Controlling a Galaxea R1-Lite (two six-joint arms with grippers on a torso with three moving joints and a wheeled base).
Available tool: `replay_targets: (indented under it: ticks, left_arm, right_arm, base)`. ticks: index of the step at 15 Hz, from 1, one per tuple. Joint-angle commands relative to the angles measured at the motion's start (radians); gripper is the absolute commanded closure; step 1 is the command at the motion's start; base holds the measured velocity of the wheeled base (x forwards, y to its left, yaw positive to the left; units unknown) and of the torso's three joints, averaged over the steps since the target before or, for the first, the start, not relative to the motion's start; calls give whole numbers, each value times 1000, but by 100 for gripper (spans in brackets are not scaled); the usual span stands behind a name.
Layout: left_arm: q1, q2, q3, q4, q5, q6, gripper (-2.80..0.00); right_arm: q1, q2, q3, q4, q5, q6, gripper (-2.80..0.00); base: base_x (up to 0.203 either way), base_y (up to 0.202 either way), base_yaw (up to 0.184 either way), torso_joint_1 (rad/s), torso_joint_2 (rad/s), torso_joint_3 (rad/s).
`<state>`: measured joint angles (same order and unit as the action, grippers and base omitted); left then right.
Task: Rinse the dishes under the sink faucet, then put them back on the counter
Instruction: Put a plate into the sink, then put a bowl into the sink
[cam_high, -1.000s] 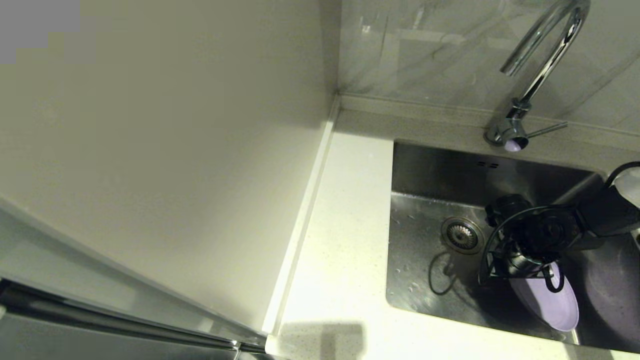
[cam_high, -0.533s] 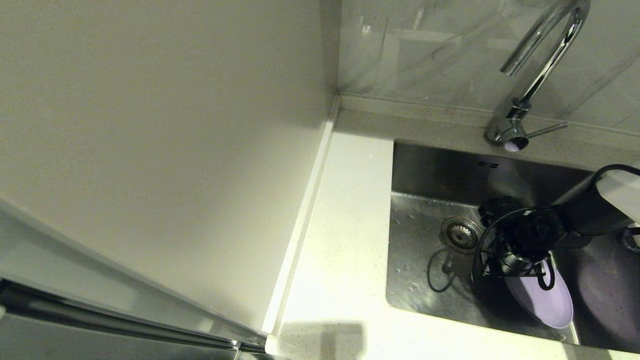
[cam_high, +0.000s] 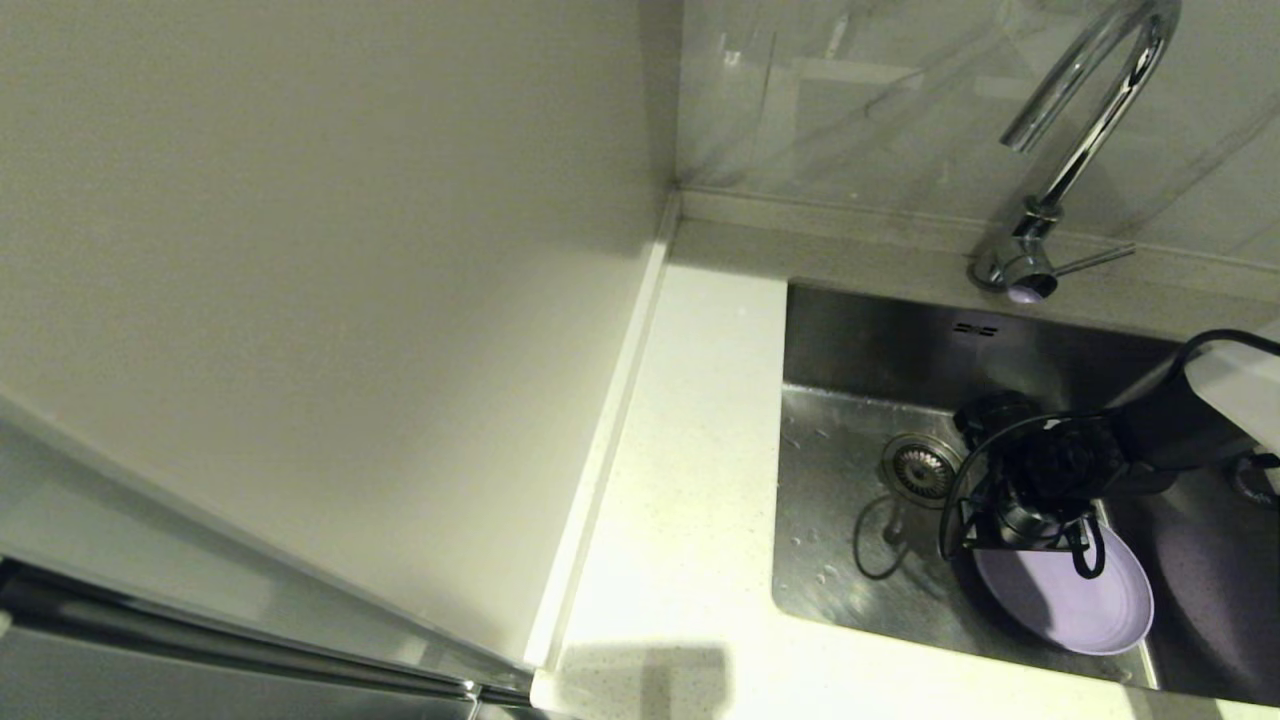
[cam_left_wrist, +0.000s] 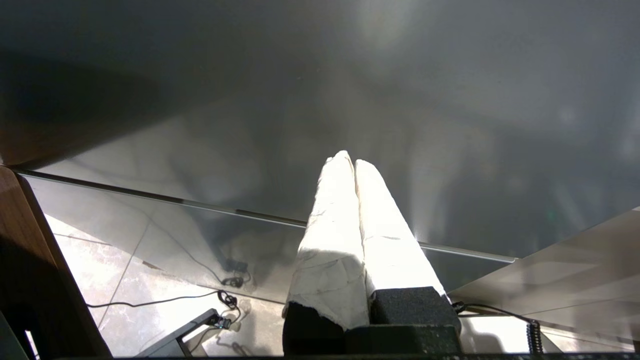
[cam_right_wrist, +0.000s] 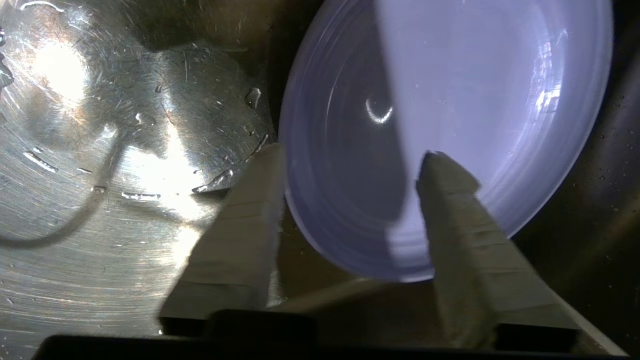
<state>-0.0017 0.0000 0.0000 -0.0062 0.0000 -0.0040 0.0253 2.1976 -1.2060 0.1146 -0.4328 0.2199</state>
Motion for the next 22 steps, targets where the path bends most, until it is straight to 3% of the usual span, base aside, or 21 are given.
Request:
replay_targets:
  ticks: [1, 8, 13, 17, 20, 22]
  left_arm:
    - [0, 0, 3, 0, 0, -1, 0]
    - [0, 0, 3, -1, 0, -1, 0]
    - [0, 0, 2, -1, 0, -1, 0]
    - [0, 0, 3, 0, 0, -1, 0]
    - [0, 0, 3, 0, 0, -1, 0]
    - [0, 0, 3, -1, 0, -1, 0]
  right_arm:
    - [0, -24, 4, 2, -1, 2, -280]
    - [16, -350, 143, 35, 5, 1, -280]
    - [-10, -747, 275, 110, 7, -79, -280]
    - [-305, -880, 286, 122, 44, -203, -280]
    - [-548, -890, 264, 122, 169, -260, -280]
    - [-660, -860, 235, 121, 245, -282, -280]
  base:
    - [0, 0, 0, 0, 0, 0]
    - [0, 0, 0, 0, 0, 0]
    - [0, 0, 0, 0, 0, 0]
    - [0, 0, 0, 0, 0, 0]
    - [0, 0, 0, 0, 0, 0]
    - [0, 0, 0, 0, 0, 0]
